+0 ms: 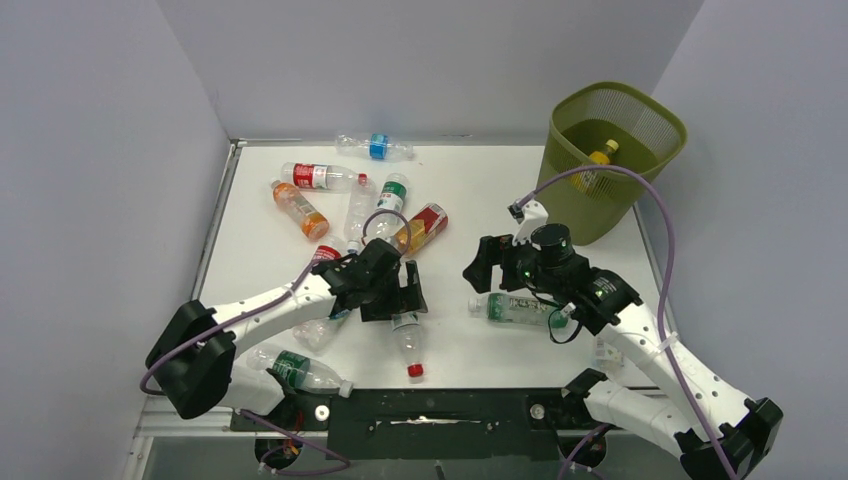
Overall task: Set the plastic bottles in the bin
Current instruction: Pick up the plastic bottle at the center of the board.
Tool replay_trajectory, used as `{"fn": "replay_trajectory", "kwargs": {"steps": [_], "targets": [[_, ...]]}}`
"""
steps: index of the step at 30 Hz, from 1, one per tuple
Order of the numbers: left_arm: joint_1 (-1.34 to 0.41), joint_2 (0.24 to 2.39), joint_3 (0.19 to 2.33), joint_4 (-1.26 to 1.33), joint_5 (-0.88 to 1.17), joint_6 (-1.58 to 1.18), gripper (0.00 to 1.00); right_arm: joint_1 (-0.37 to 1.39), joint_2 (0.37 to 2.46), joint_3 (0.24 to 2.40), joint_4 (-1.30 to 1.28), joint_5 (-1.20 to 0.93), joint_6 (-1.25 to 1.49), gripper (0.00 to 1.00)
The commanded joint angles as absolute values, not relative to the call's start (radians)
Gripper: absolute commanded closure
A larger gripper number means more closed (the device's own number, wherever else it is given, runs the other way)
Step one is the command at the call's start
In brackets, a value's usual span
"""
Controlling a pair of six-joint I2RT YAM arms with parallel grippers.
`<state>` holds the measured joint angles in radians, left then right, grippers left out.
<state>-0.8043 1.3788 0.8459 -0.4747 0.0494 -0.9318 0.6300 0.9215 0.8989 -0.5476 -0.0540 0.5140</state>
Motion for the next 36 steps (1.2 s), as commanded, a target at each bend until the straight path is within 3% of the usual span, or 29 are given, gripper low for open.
{"fn": "replay_trajectory", "kwargs": {"steps": [1,21,29,36], "targets": [[-0.810,1.392,0.851,-0.410,0.032,-0.931,0.08,0.637,0.899,0.890,-0.507,-0.040,0.527,0.02],[-0.834,1.479,0.882,-0.440,-0.036,-0.879,0.26,0.665,0.891,0.851,-0.504,-0.022,0.566,0.02],[-0.841,1.500,0.904,-0.459,-0.061,-0.879,0.49,0.682,0.899,0.844,-0.503,-0.017,0.571,0.02],[-0.844,1.437,0.927,-0.489,-0.077,-0.881,0.51,0.702,0.897,0.832,-0.491,-0.005,0.588,0.02]]}}
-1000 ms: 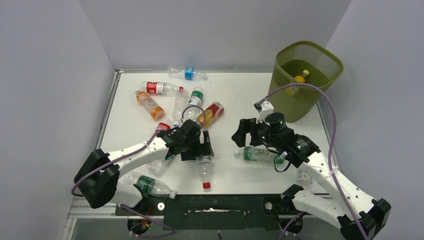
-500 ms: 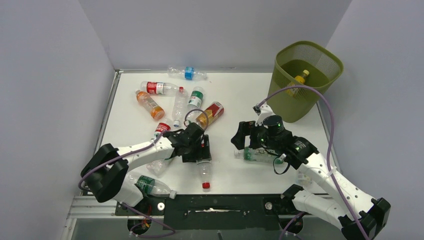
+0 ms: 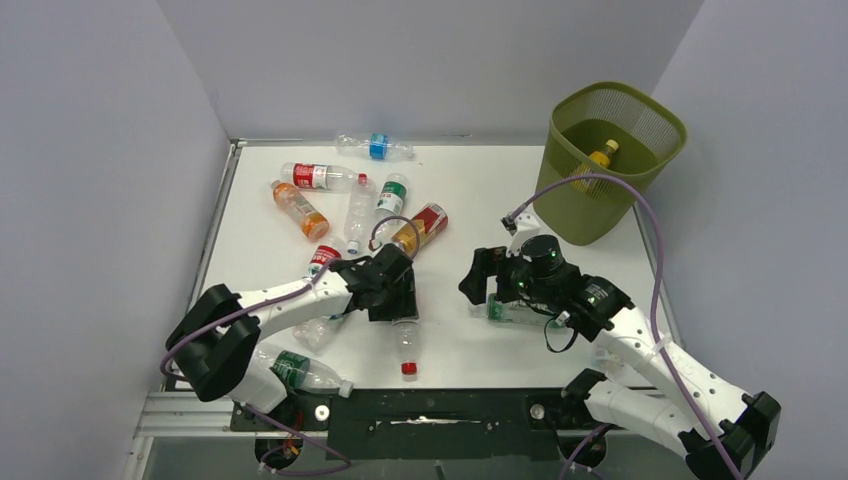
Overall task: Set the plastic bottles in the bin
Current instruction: Pick up the plastic bottle at the center of the board.
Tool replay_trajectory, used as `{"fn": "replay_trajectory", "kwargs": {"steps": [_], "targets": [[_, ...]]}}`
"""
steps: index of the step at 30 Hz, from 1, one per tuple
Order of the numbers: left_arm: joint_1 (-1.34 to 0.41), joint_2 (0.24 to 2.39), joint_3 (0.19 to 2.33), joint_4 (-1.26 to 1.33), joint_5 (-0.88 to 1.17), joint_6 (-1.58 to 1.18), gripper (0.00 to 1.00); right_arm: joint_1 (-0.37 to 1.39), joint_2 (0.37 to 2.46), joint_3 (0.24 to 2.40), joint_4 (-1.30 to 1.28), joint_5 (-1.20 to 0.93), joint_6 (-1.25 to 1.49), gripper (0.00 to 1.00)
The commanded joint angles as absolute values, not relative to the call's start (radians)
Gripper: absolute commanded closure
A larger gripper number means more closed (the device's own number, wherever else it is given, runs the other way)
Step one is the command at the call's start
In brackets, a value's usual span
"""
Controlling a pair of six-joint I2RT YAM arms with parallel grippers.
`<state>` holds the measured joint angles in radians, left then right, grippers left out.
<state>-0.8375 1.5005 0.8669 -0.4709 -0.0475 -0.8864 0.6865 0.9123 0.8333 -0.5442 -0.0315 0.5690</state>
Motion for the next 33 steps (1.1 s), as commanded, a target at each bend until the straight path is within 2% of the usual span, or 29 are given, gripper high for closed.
{"fn": "replay_trajectory", "kwargs": {"steps": [1,17,33], "targets": [[-0.842,1.424,0.935,-0.501,-0.082,-0.881,0.51,0.706,0.897,0.832,-0.490,-0.005,0.589,0.02],[-0.842,1.343,1.032,-0.518,-0.066,-0.890,0.51,0.728,0.906,0.830,-0.464,-0.021,0.607,0.02],[-0.842,1.244,1.048,-0.413,-0.013,-0.901,0.51,0.728,0.930,0.799,-0.262,-0.229,0.697,0.01]]}}
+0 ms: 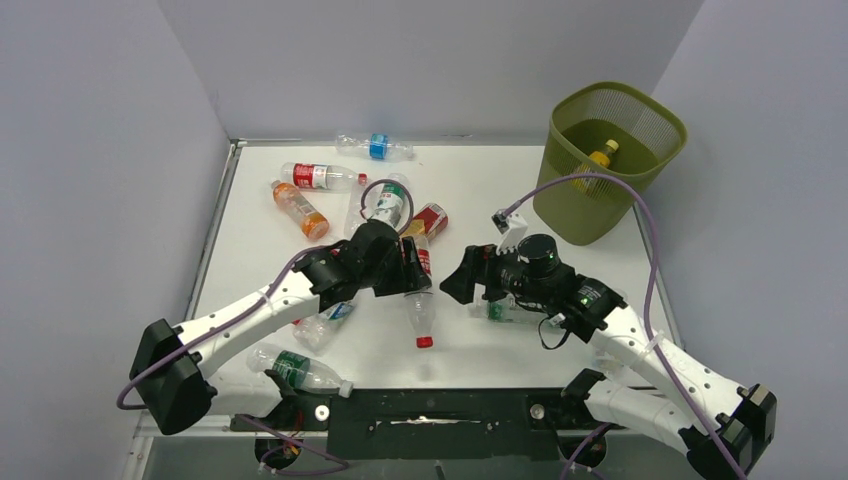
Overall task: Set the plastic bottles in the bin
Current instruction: Pick up the plastic bottle at the center of the board.
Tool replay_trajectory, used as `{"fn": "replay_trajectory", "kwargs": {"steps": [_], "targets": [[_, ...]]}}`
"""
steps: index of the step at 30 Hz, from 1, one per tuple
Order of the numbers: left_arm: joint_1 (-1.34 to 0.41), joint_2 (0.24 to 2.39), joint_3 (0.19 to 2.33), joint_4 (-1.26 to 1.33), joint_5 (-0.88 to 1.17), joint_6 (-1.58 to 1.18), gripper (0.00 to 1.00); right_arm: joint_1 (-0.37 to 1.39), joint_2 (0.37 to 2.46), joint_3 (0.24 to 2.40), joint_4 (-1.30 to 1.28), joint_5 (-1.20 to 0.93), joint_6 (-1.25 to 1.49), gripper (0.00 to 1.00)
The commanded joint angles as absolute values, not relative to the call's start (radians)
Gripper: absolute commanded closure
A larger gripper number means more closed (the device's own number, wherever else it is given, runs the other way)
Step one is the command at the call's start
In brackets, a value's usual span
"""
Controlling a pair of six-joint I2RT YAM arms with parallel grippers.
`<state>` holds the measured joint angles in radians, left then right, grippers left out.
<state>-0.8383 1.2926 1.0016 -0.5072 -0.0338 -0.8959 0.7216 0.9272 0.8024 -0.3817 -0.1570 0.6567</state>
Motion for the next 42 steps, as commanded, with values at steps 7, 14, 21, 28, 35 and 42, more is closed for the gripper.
{"fn": "replay_trajectory", "kwargs": {"steps": [7,14,21,28,35,42], "targets": [[-0.842,1.206,1.040,-0.336,0.015,-0.903,0.51,0.729,0.926,0.750,-0.118,-0.342,0.768,0.02],[-0.840,1.176,1.019,-0.239,0.057,-0.935,0.51,0.733,0.943,0.739,-0.073,-0.375,0.798,0.08],[-0.829,1.169,1.004,-0.194,0.088,-0.982,0.51,0.753,0.958,0.741,-0.085,-0.343,0.797,0.09],[-0.827,1.160,0.978,-0.161,0.122,-1.035,0.51,0.778,0.976,0.763,-0.124,-0.271,0.785,0.12],[-0.827,1.144,0.980,-0.236,0.099,-1.028,0.50,0.799,0.987,0.789,-0.157,-0.210,0.771,0.32],[-0.825,1.137,0.988,-0.298,0.074,-1.012,0.25,0.817,0.996,0.817,-0.192,-0.172,0.762,0.46]]}}
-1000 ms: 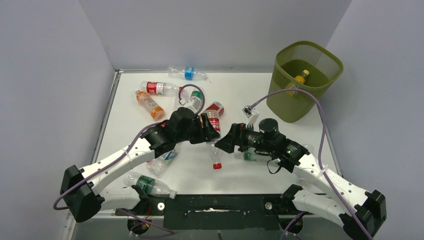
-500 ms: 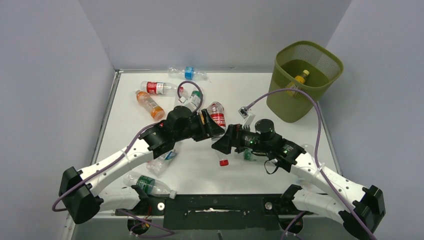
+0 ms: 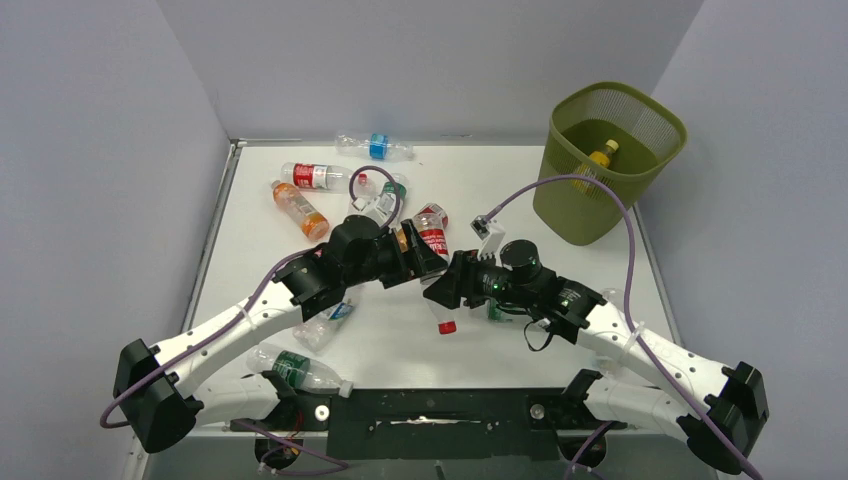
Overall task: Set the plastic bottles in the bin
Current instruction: Pick up the plastic bottle at the center of the board.
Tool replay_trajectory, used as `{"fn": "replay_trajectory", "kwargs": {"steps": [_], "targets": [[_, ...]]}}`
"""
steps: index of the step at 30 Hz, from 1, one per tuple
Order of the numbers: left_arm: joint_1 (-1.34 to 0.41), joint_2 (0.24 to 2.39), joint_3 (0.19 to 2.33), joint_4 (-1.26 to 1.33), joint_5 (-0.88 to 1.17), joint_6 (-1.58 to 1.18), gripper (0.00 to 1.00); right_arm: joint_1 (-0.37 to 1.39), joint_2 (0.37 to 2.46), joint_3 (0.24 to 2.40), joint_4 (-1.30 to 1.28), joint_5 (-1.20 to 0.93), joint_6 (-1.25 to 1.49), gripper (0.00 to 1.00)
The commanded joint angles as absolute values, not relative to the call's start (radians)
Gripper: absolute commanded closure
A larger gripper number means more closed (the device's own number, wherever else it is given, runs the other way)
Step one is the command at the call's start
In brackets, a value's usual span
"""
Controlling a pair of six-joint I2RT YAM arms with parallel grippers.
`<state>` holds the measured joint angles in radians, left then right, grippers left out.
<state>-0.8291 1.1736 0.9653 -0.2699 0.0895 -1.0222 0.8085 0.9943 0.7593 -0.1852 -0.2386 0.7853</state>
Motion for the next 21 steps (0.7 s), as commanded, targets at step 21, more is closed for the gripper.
{"fn": "replay_trajectory", "kwargs": {"steps": [21], "targets": [[-0.653,0.986,1.046,-0.595,-0.007,-0.839,0.13,0.593,1.007,1.107,-0.485,-0.152,0.536,0.46]]}}
